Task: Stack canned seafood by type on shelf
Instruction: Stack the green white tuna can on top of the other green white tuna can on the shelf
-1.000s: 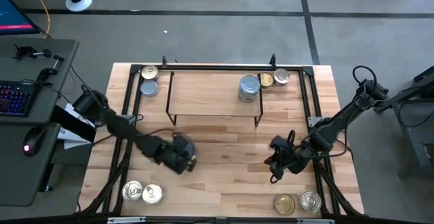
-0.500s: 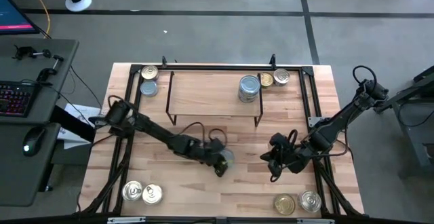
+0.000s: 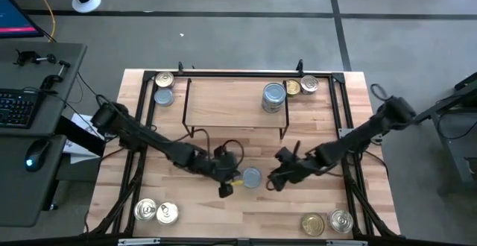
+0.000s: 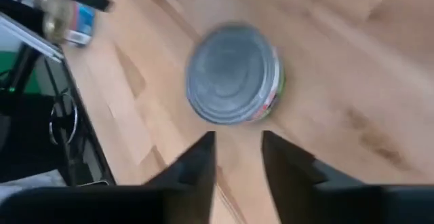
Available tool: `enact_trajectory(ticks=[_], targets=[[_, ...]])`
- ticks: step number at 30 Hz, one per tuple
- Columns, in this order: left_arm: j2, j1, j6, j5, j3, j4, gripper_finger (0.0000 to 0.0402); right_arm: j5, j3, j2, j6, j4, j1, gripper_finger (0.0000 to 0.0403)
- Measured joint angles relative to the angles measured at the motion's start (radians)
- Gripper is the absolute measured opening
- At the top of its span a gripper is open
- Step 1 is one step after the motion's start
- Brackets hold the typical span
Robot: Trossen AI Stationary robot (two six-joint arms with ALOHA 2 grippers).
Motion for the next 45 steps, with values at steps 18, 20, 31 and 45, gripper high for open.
enact_trajectory(ticks=[18, 20, 31, 45], targets=[[0.043, -0.015, -0.078, -0.067, -0.194, 0.375, 0.0, -0.14, 0.0, 0.143, 0.007, -0.02, -0.127, 0.0247], [0.069, -0.015, -0.078, -0.06, -0.194, 0.399, 0.0, -0.14, 0.0, 0.149, 0.013, -0.036, -0.132, 0.0207], [0.155, -0.031, -0.061, -0.021, -0.195, 0.472, 0.0, -0.13, 0.001, 0.247, 0.097, 0.098, -0.131, 0.0007], [0.201, -0.043, 0.068, -0.16, -0.194, 0.48, 0.0, -0.122, 0.001, 0.256, 0.122, 0.101, -0.131, 0.0]])
